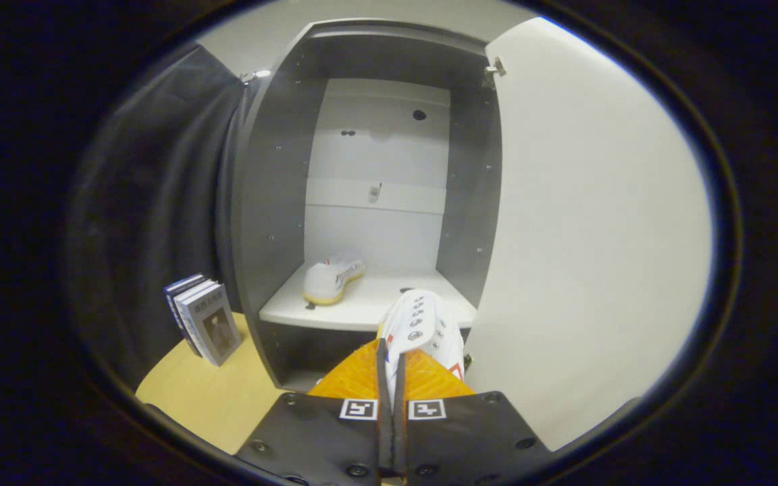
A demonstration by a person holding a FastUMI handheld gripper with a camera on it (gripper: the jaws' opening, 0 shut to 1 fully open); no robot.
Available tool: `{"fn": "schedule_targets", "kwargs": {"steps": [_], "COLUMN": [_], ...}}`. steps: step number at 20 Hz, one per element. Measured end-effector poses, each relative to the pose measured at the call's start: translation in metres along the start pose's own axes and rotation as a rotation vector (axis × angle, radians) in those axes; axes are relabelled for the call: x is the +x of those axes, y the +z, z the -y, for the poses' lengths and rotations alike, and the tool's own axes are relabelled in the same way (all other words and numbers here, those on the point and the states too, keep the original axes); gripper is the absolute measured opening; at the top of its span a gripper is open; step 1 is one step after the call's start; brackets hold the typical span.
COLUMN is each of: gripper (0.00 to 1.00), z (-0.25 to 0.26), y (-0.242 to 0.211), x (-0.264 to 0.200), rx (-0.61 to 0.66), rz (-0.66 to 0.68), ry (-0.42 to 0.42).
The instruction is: Open the shoe cabinet door, grab the shoes and put them into the shoe cabinet, then close the shoe cabinet door.
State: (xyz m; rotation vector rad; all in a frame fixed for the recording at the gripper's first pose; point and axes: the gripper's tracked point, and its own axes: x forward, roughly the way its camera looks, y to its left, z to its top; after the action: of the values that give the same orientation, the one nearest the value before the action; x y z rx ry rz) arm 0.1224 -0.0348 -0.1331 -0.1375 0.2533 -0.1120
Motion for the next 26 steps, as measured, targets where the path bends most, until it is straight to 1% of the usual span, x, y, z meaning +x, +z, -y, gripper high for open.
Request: {"fn": "schedule_targets", "kwargs": {"steps": [3, 5, 6, 10, 12, 14, 16, 20, 26], "gripper": [0.02, 0.02, 0.02, 0.02, 0.02, 0.02, 0.02, 0.02, 0.03], "z": [0.002, 0.005, 0.005, 0.008, 0.004, 0.002, -0.001, -0.008, -0.012], "y": [0.028, 0.040, 0.044, 0.033, 0.027, 0.018, 0.005, -0.003, -0.010], "x": [0.051, 0.093, 0.122, 0.205, 0.237, 0.258, 0.272, 0.273, 0.275], "rx": [-0.024, -0.028, -0.023, -0.048, -0.051, -0.054, -0.052, -0.059, 0.007], "rz": [0.019, 0.018, 0.007, -0.048, -0.064, -0.083, -0.120, -0.141, -0.192], "ry": [0.024, 0.034, 0.045, 0.065, 0.083, 0.096, 0.111, 0.139, 0.149]}}
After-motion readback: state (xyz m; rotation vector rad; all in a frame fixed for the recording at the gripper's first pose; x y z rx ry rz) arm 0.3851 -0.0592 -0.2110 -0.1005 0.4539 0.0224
